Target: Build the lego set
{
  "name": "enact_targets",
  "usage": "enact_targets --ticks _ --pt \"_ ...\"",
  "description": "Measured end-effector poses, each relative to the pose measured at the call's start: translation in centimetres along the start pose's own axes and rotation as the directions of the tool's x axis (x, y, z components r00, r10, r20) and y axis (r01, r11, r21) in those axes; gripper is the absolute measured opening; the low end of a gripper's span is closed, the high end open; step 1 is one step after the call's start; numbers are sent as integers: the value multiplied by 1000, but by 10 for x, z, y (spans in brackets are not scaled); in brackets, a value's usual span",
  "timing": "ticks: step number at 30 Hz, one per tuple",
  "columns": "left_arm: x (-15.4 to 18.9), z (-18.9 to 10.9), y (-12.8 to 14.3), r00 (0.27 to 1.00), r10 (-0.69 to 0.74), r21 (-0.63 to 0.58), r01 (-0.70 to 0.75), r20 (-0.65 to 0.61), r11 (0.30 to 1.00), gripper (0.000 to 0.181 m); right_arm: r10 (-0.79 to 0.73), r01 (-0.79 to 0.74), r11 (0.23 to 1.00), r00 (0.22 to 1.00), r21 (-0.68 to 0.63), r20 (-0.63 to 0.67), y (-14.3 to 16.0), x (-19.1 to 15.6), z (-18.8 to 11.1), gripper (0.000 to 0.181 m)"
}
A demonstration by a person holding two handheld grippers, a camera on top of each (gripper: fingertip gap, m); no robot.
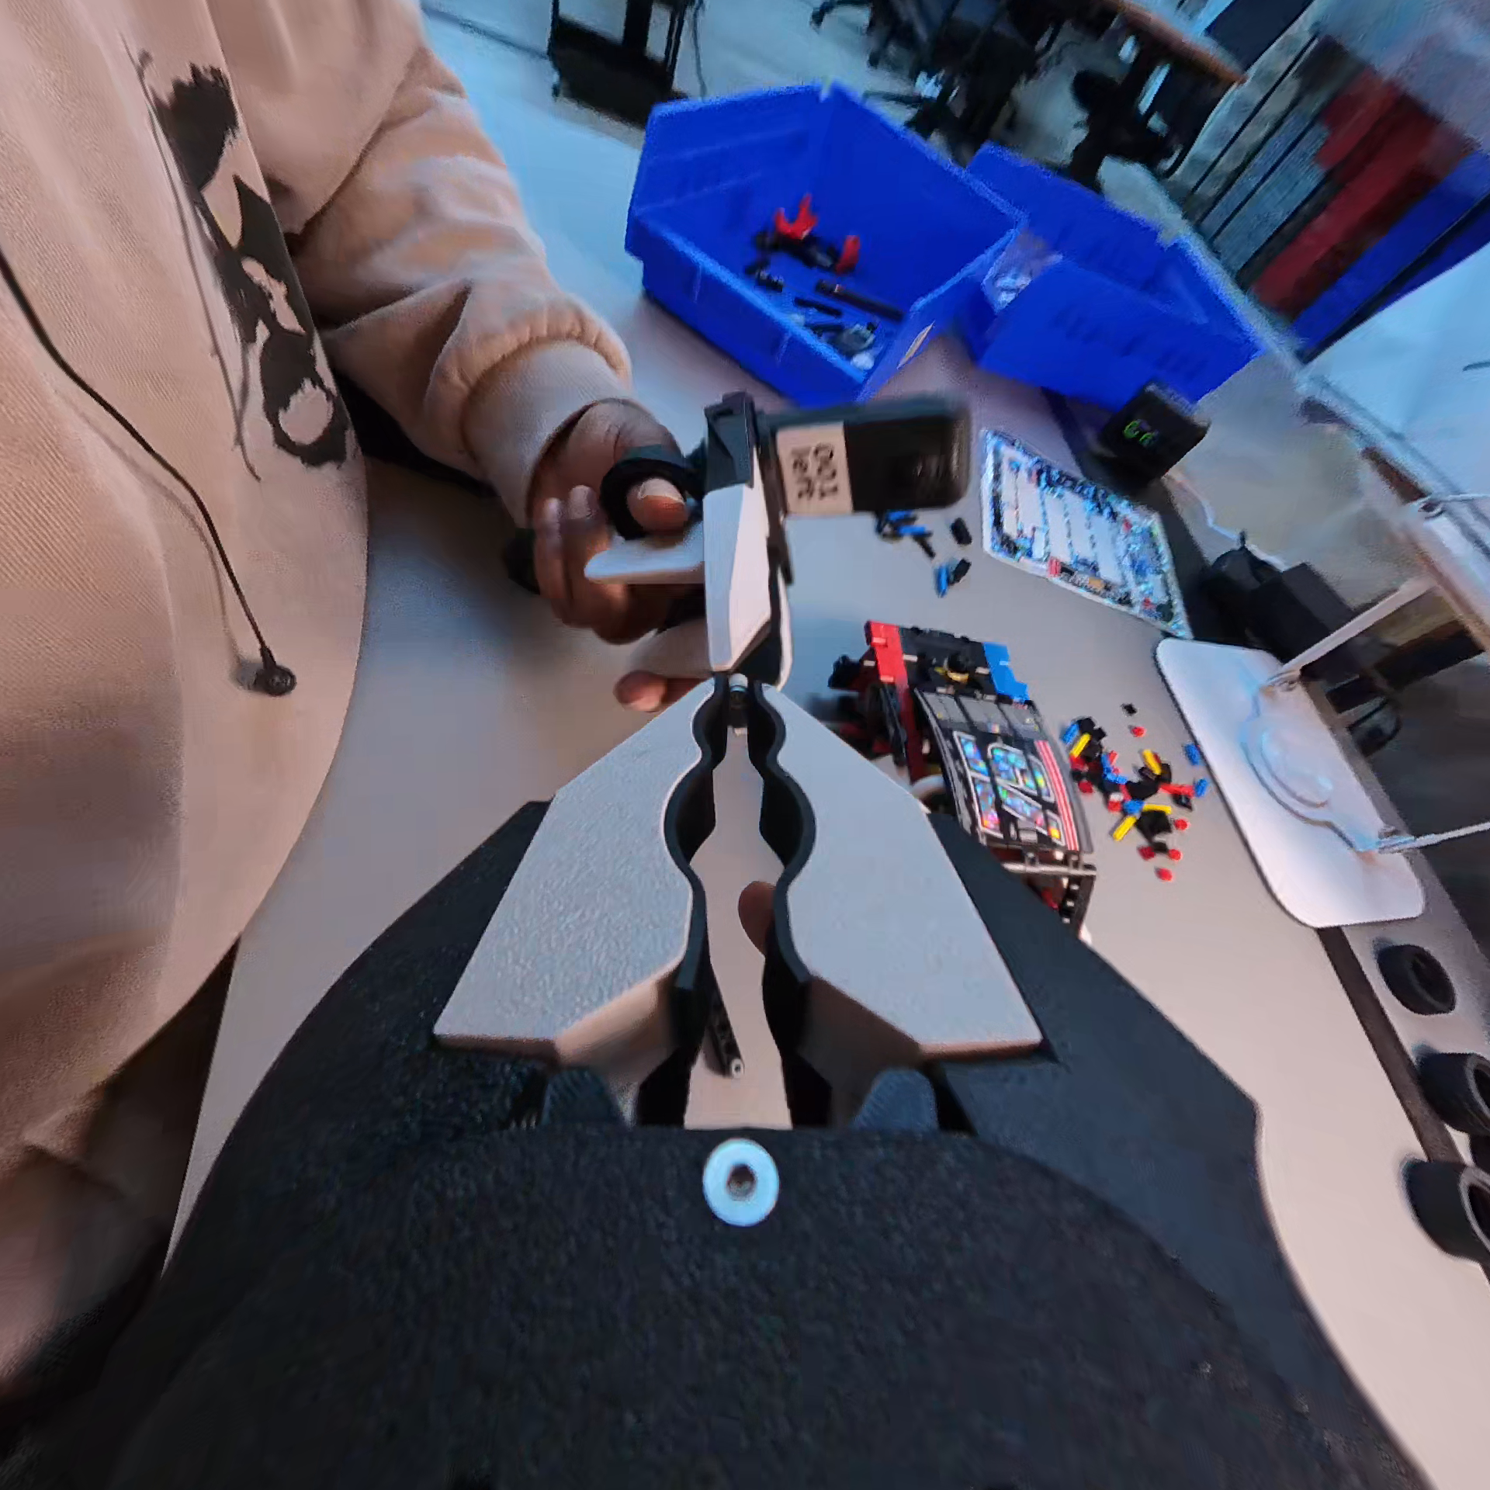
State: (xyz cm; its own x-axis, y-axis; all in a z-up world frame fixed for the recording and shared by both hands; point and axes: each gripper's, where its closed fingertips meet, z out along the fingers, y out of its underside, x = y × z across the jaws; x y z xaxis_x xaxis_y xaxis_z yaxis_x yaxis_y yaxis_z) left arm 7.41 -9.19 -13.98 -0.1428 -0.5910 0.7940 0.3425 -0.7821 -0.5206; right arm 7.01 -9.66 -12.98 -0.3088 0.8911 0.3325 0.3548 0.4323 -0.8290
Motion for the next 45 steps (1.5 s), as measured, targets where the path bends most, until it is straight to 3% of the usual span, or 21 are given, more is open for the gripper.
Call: enact_targets --ticks 1,3,5,8,11,18,22,34,45 --pt "-17 -5 1 982 135 -74 -126 130 989 18 16 -14 998 999 -67 43 7 4 -1 2" --pt "-51 -20 8 834 439 -313 -341 335 886 22 67 -34 970 989 -241 129 28 13 -1 2" --pt "-78 -32 17 641 653 -528 -419 404 739 24 128 -25 896 971 -443 204 61 13 4 1" --pt "-95 -34 40 530 759 -687 -390 378 614 26 233 -15 768 938 -641 256 106 0 13 1" --pt "-105 -33 46 445 822 -756 -380 356 533 26 290 -35 706 926 -707 244 123 -13 21 1" --pt "-116 -27 58 418 858 -821 -346 299 455 18 355 -130 641 924 -757 141 140 -17 29 1" --pt "-119 -27 57 363 889 -841 -354 280 409 8 377 -154 627 918 -764 124 142 -19 30 2" --pt "-121 -25 57 342 905 -849 -371 252 377 5 381 -156 568 920 -808 90 144 -18 33 1" --pt "-122 -25 57 315 920 -858 -379 233 347 5 334 -106 559 936 -822 107 146 -18 35 0"
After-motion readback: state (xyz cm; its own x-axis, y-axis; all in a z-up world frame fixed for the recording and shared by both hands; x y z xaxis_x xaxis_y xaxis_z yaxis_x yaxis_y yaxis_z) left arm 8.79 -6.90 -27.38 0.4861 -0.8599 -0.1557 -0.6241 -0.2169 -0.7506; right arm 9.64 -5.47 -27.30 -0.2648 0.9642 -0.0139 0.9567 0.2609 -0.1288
